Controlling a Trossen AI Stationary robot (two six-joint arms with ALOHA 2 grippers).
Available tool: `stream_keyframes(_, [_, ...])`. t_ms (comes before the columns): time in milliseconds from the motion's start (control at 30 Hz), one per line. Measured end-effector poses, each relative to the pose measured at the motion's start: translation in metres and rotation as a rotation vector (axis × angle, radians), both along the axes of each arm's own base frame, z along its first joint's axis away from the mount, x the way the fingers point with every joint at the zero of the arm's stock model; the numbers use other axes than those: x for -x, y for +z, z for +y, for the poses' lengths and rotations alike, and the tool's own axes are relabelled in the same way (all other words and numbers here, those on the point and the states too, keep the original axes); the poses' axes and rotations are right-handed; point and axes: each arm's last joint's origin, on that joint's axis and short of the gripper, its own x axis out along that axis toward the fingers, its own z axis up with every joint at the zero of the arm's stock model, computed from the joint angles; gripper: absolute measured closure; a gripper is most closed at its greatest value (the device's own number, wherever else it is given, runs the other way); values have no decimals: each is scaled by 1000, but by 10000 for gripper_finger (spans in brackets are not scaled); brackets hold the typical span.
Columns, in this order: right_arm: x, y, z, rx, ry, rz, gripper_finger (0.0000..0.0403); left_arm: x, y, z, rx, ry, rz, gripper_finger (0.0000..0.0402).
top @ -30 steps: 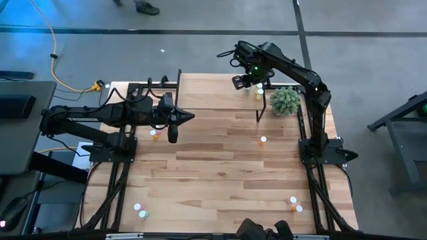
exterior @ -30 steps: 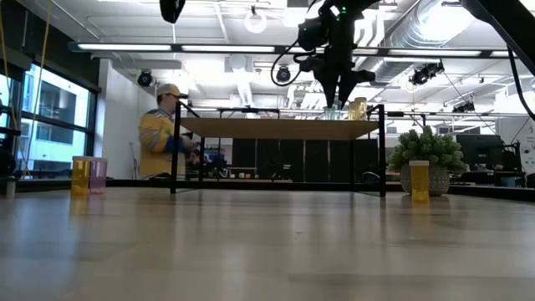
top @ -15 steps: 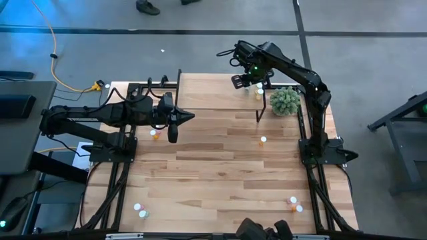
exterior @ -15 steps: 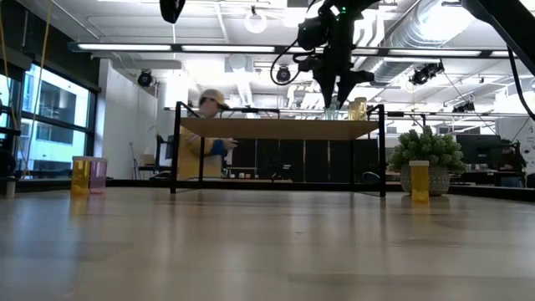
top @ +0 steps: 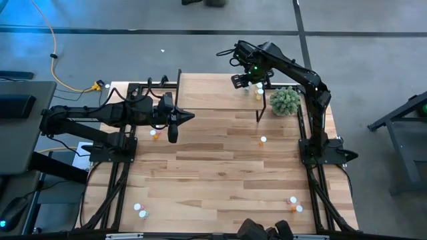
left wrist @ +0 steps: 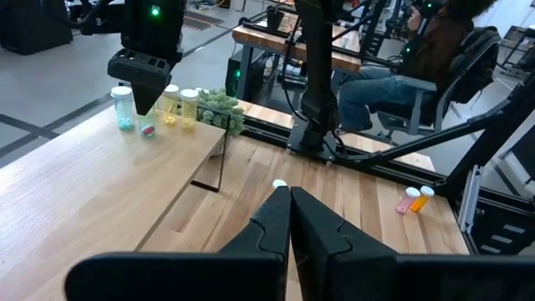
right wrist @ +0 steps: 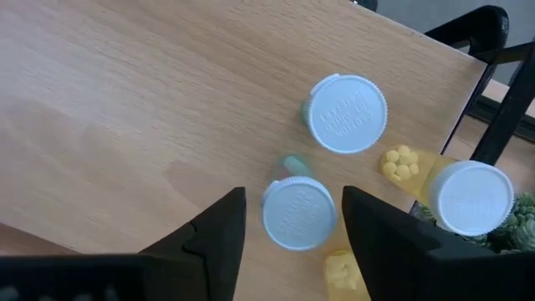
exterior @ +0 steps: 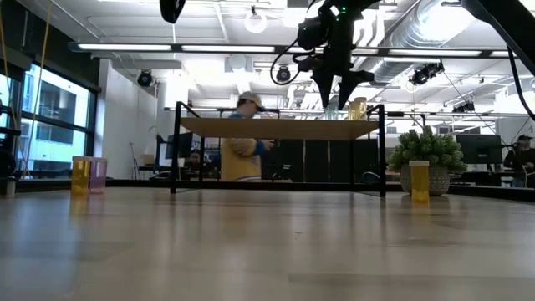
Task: Pick and place medicine bottles onto shelf by color
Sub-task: Put the blue pill bottle on the shelf aligned with the other blue pill bottles
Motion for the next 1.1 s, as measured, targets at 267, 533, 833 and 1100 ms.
stream_keyframes(267, [9,17,13,-4,93,-25,199,0,0,0,1,-1,0,401])
stream_keyframes(533, [17,61,74,98,386,-89,198,1,1,-1,31,-23,-12,401])
stream_keyframes(833, [22,63,166,238,659,-371,198,21,-1,-15,57,20,-94,402])
stream_keyframes(1100, [53,16,233,328,746,-960,199,45,-18,-36,-29,-77,-348,402])
